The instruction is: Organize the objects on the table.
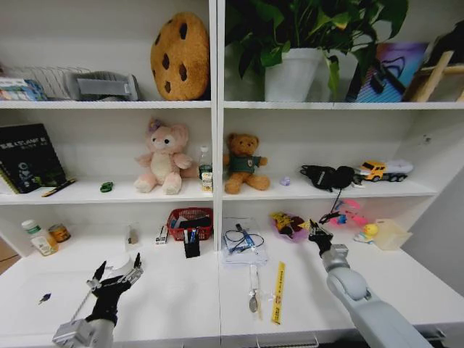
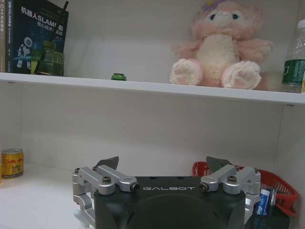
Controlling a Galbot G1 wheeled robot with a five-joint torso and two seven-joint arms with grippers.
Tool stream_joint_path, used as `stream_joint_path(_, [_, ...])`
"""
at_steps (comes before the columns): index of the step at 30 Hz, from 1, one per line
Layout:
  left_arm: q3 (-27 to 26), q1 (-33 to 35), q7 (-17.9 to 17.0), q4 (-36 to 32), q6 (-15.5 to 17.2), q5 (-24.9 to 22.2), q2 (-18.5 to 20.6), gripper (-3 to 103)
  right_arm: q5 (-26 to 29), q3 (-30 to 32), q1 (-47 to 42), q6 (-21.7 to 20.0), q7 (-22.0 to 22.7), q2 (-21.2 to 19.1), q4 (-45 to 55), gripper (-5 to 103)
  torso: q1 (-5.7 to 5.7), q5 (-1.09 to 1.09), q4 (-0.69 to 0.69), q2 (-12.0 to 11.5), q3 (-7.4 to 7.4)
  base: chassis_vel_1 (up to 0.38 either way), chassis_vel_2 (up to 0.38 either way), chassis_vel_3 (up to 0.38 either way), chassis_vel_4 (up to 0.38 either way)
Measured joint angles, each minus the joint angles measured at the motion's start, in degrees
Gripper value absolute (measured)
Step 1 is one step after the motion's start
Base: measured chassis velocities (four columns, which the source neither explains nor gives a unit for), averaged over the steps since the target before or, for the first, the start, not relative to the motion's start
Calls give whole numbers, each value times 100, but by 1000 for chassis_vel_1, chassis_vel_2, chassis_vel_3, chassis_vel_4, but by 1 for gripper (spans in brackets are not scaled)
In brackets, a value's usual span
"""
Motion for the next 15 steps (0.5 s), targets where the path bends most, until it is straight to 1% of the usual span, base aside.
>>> stream_joint_path(1, [0, 0, 0, 0, 0, 0, 0, 100, -79, -335, 488, 112, 98, 79, -500, 5, 0, -1, 0, 0, 0, 0, 0, 0, 0])
stream_joint_path(2, [0, 0, 0, 0, 0, 0, 0, 100, -79, -335, 488, 112, 98, 79, -500, 5, 0, -1, 0, 0, 0, 0, 0, 0, 0])
stream_joint_path(5, [0, 0, 0, 0, 0, 0, 0, 100, -86, -438, 612, 133, 165, 131, -633, 21, 0, -2, -1, 0, 0, 0, 0, 0, 0])
stream_joint_path(6, [0, 0, 0, 0, 0, 0, 0, 100, -86, -438, 612, 133, 165, 131, -633, 21, 0, -2, -1, 0, 0, 0, 0, 0, 0])
stream_joint_path(8, [0, 0, 1, 0, 0, 0, 0, 100, -83, -282, 385, 138, 167, 142, -437, 32, 0, -1, -2, 0, -1, 0, 0, 0, 0])
stream_joint_path(10, [0, 0, 1, 0, 0, 0, 0, 100, -85, -183, 247, 157, 165, 145, -322, 32, 0, -1, -1, 0, -1, 0, 0, 0, 0])
stream_joint_path(11, [0, 0, 1, 0, 0, 0, 0, 100, -98, -24, -5, 188, 142, 149, -104, 37, 0, -2, -1, 0, -1, 0, 0, 0, 0])
stream_joint_path(12, [0, 0, 1, 0, 0, 0, 0, 100, -98, -24, -5, 188, 142, 149, -104, 37, 0, -2, -1, 0, -1, 0, 0, 0, 0])
stream_joint_path(13, [0, 0, 1, 0, 0, 0, 0, 100, -110, 156, -341, 213, 116, 154, 196, 43, 0, -1, -1, 0, -1, 0, 0, 0, 0])
stream_joint_path(14, [0, 0, 1, 0, 0, 0, 0, 100, -117, 388, -883, 246, 94, 171, 668, 54, 0, -1, -3, 0, -1, 0, 0, 0, 0])
stream_joint_path(15, [0, 0, 1, 0, 0, 0, 0, 100, -117, 388, -883, 246, 94, 171, 668, 54, 0, -1, -3, 0, -1, 0, 0, 0, 0])
